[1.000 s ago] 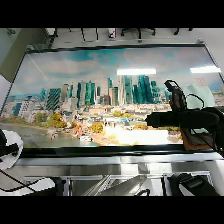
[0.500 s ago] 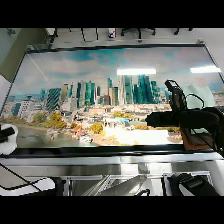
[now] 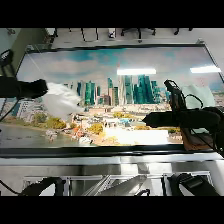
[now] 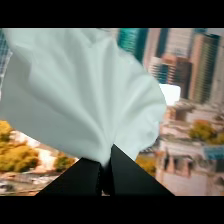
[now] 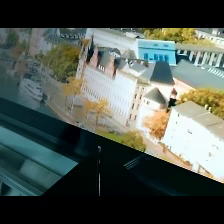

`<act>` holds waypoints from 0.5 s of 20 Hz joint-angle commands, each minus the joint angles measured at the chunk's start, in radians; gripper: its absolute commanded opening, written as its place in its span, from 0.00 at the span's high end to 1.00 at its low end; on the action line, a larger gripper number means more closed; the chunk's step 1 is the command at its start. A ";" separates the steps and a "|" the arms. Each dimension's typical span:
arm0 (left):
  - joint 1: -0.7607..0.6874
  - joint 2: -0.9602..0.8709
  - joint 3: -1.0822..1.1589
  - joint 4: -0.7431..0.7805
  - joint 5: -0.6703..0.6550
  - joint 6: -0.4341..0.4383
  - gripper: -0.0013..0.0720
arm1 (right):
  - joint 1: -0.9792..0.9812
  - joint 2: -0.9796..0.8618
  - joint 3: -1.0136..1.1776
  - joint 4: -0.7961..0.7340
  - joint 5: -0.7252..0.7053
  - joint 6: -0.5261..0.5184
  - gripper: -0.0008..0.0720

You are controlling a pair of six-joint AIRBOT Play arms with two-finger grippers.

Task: Fold the shirts.

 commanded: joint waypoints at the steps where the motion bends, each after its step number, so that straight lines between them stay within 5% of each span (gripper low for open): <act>1: -0.241 -0.033 0.019 -0.057 0.034 -0.056 0.97 | -0.003 0.000 0.000 0.003 -0.005 0.000 0.96; 4: -0.360 -0.128 0.020 -0.059 0.023 -0.056 0.89 | -0.015 0.000 0.000 0.004 -0.005 0.000 0.90; 5: -0.380 -0.159 0.021 -0.062 0.018 -0.056 0.44 | -0.030 0.000 0.001 0.005 -0.008 0.001 0.64; 6: -0.386 -0.183 0.021 -0.062 0.020 -0.069 0.12 | -0.055 0.000 0.004 0.014 -0.029 0.001 0.44; 10: -0.291 -0.178 0.020 -0.065 0.113 -0.070 0.09 | -0.233 0.000 0.036 0.019 -0.136 -0.011 0.44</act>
